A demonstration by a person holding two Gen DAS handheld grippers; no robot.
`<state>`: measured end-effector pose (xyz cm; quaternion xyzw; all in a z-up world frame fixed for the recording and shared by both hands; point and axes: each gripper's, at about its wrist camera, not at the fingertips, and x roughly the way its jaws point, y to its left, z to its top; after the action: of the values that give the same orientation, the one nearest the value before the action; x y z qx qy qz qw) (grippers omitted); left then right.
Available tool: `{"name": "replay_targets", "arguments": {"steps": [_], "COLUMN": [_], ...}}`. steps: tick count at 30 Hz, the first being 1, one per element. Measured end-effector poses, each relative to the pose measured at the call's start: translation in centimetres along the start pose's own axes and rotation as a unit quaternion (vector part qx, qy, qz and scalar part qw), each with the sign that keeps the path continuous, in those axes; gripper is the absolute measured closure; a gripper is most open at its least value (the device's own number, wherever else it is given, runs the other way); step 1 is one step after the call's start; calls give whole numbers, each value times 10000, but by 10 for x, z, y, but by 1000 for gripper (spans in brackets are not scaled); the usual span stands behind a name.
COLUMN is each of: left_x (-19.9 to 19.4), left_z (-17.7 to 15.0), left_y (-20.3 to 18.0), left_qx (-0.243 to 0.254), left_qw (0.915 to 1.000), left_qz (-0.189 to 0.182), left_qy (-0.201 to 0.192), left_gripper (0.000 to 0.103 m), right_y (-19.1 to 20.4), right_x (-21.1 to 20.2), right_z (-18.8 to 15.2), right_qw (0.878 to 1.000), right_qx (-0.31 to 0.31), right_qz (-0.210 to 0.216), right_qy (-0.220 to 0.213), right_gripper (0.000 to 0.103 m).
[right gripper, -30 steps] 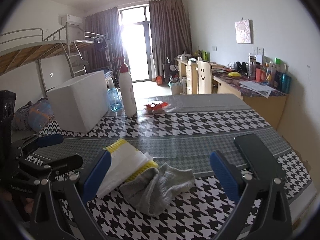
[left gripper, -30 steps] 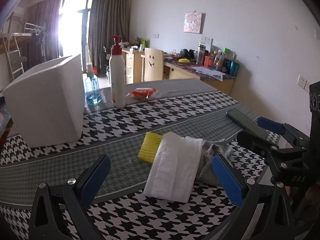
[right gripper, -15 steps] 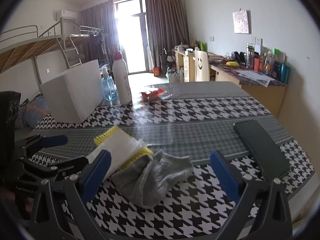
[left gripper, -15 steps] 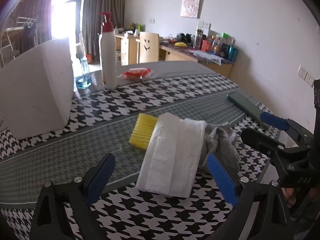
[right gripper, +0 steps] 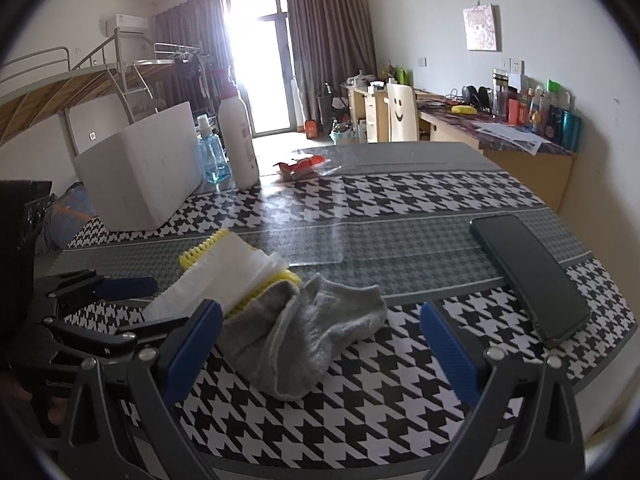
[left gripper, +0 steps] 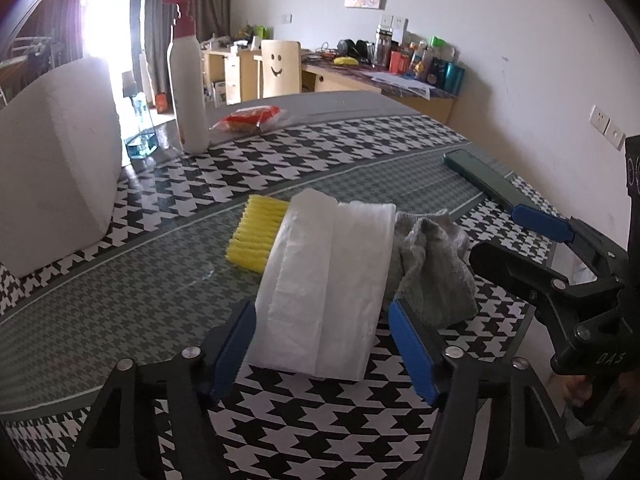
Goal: Organize soft objects
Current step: 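Lower the left tool onto the white tissues and close it, then grasp the grey cloth with the right tool while the left tool holds the tissues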
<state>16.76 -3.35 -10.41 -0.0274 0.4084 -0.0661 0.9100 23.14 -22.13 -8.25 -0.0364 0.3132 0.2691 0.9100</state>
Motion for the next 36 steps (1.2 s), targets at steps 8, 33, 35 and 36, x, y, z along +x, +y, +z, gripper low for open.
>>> {"name": "replay_targets", "arguments": {"steps": [8, 33, 35, 36], "left_x": [9, -25, -27, -28], "left_z": [-2, -3, -4, -4], "left_y": [-1, -2, 0, 0], "left_qx": [48, 52, 26, 16], "left_qw": [9998, 9989, 9988, 9987], "left_qz": [2, -349, -345, -342], "left_qy": [207, -324, -358, -376], "left_gripper": [59, 95, 95, 95], "right_y": [-1, 3, 6, 7], "right_x": [2, 5, 6, 6], "right_z": [0, -8, -9, -9], "right_qw": [10000, 9997, 9997, 9996], "right_qx": [31, 55, 27, 21], "right_qz": [8, 125, 154, 167], "right_qy": [38, 190, 210, 221], "right_gripper": [2, 2, 2, 2]}}
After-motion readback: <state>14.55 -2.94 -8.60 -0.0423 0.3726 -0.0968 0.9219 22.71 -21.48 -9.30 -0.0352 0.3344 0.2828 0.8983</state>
